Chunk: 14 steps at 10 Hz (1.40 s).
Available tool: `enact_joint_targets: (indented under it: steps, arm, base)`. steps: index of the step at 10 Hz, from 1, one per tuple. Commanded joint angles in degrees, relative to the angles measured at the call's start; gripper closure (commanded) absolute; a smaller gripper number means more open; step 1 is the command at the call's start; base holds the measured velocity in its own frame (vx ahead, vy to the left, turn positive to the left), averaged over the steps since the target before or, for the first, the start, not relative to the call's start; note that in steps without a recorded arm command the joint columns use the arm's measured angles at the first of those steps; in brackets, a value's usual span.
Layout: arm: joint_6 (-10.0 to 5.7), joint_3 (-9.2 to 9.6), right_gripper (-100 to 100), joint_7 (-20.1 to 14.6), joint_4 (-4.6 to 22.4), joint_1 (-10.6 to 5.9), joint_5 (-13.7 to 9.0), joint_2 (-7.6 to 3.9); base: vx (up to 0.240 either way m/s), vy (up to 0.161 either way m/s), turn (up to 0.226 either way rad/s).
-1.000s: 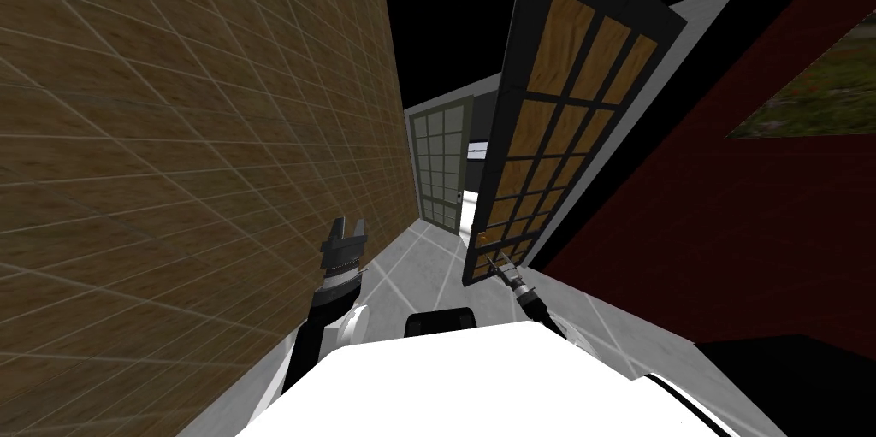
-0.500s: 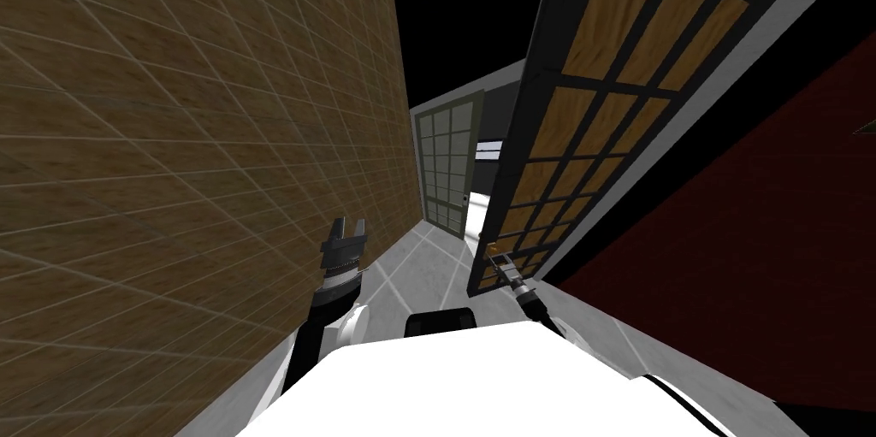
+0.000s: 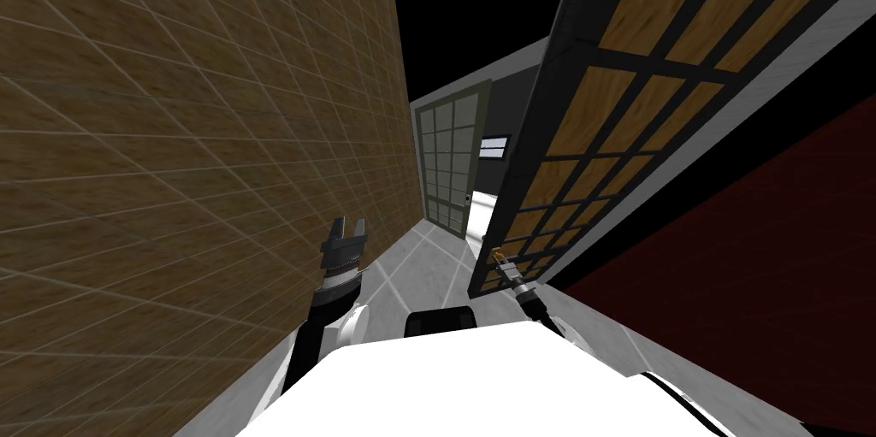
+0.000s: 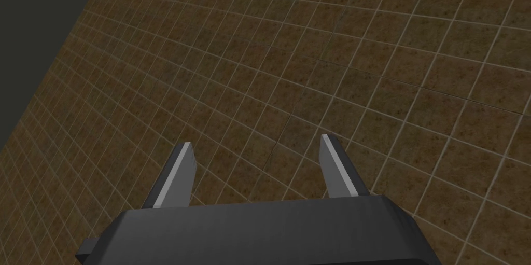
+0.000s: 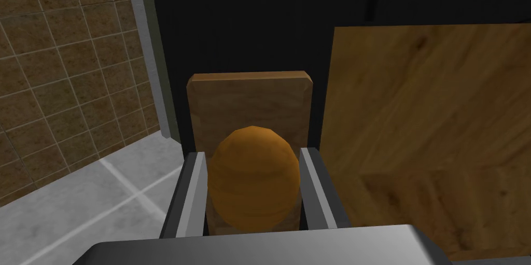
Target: Pull the door open
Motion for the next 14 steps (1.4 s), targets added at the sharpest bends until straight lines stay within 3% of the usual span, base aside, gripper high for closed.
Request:
enact_joint_targets:
  steps: [1,3,13,14]
  arm:
    - [-0.12,0.11,100,0.0,0.0,0.18,0.1,0.13]
    - [-0.12,0.11,100,0.0,0.0,0.18,0.1,0.13]
    - [-5.61,1.68,100,-3.9,1.5,2.72,3.1,-3.28]
    - [-4.81,1.63,100,-3.6,0.8,2.98,2.9,-3.03]
  base:
    - [-0.016,-0.004,-0.002]
    - [-0.007,0.0,-0.007]
    - [-0.178,-0.084,0.146]
    - [-0.072,-0.033,0.022]
